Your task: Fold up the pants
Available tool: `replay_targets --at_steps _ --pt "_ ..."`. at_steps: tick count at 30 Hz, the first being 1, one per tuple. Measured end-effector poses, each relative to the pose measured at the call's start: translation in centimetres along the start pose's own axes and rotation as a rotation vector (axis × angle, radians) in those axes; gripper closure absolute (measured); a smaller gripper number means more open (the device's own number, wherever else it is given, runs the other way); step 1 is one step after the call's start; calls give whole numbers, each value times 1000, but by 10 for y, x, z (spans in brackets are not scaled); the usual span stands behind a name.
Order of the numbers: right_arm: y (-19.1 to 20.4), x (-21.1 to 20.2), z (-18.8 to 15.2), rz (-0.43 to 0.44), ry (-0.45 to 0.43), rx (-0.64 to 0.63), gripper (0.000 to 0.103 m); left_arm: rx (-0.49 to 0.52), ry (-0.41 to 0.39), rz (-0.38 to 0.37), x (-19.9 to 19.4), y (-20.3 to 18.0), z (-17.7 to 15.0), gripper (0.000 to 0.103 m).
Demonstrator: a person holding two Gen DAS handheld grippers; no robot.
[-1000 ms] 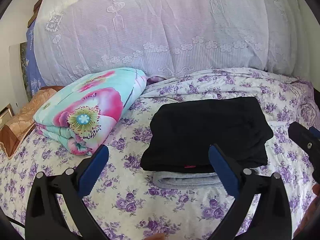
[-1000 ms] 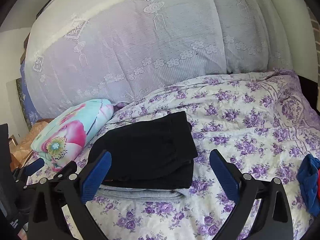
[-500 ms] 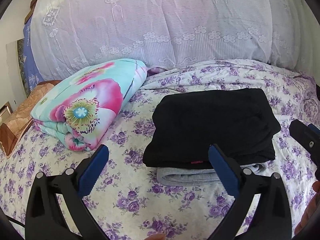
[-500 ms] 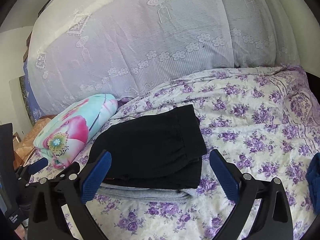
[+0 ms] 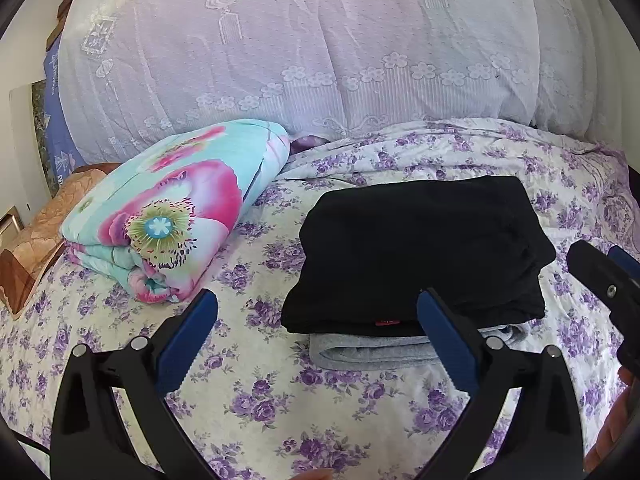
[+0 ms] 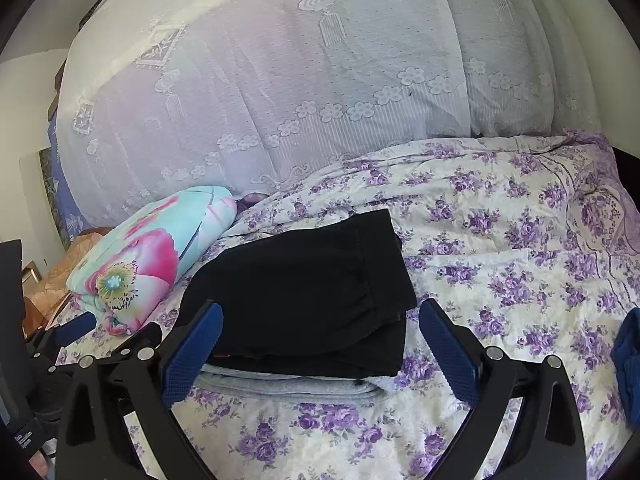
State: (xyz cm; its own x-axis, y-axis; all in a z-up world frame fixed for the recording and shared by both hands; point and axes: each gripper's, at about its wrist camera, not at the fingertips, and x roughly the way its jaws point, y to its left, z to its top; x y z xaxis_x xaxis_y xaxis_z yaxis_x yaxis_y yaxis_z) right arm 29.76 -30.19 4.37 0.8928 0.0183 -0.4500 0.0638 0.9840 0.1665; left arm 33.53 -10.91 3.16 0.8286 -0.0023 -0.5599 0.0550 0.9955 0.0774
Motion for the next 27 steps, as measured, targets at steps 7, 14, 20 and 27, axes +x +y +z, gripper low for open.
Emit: replay_targets --at_steps 7,14,20,27 --pt "1 0 0 -1 0 1 4 4 2 -4 -1 -3 0 5" --pt "1 0 0 0 -2 0 4 6 3 -5 -1 -4 -1 5" --pt "1 0 0 0 -1 1 4 6 2 -6 -1 -5 -1 5" --pt "1 0 0 1 -1 1 4 21 -36 -19 -8 -9 -1 5"
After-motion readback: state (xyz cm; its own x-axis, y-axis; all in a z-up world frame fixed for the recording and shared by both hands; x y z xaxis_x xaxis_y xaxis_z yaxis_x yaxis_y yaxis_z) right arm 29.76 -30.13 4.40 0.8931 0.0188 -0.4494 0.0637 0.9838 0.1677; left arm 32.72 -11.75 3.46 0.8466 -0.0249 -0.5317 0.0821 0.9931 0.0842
